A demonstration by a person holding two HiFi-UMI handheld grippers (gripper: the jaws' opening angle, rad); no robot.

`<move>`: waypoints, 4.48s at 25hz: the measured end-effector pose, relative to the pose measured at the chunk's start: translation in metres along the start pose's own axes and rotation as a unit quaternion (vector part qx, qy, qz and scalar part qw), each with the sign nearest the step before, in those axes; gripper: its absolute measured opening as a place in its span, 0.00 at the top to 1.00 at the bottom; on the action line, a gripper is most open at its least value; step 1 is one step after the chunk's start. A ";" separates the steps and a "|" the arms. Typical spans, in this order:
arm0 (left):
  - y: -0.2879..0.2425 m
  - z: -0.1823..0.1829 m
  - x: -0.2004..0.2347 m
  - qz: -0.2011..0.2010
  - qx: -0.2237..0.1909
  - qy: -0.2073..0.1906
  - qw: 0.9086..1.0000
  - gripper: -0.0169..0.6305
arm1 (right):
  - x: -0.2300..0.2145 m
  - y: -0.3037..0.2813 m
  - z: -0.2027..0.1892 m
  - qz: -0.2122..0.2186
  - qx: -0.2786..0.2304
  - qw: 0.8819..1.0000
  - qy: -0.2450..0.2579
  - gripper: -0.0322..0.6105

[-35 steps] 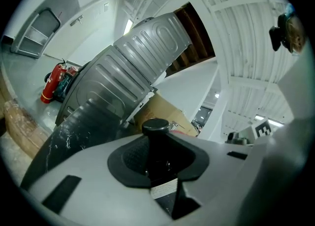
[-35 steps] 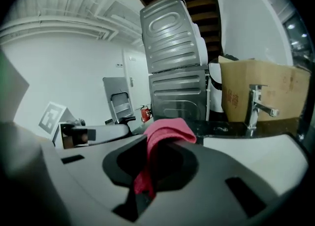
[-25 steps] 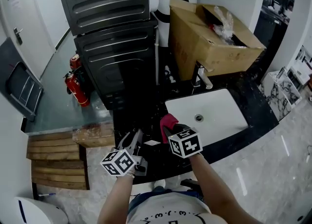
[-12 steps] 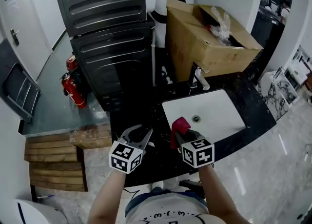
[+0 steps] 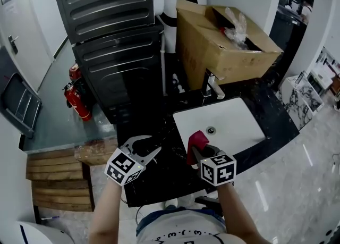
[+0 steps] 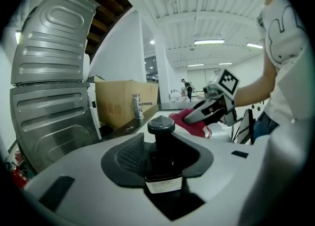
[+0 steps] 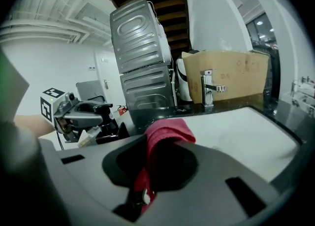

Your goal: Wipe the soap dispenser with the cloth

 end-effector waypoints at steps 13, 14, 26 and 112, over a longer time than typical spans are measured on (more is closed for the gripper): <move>0.015 -0.005 -0.019 0.076 -0.016 0.020 0.997 0.70 | 0.002 -0.002 0.003 0.012 -0.002 1.000 0.001 0.88; 0.011 -0.004 -0.021 0.096 -0.017 0.024 0.995 0.69 | 0.004 -0.002 0.003 0.014 -0.002 1.000 0.003 0.88; -0.004 -0.012 -0.029 0.155 -0.137 0.246 0.947 0.81 | 0.007 0.011 0.002 0.017 -0.008 1.000 0.012 0.87; 0.041 -0.016 -0.010 0.194 -0.033 0.035 0.980 0.65 | 0.004 0.002 0.010 -0.032 -0.031 0.999 -0.026 0.87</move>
Point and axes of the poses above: the fingertips, and each gripper's own axes: y backward along the fingers, x to its left, z out of its top, the point moved 10 cm from there along y, backward along the fingers, and after that the axes turned 7 degrees about -x, right-handed, at the moved point
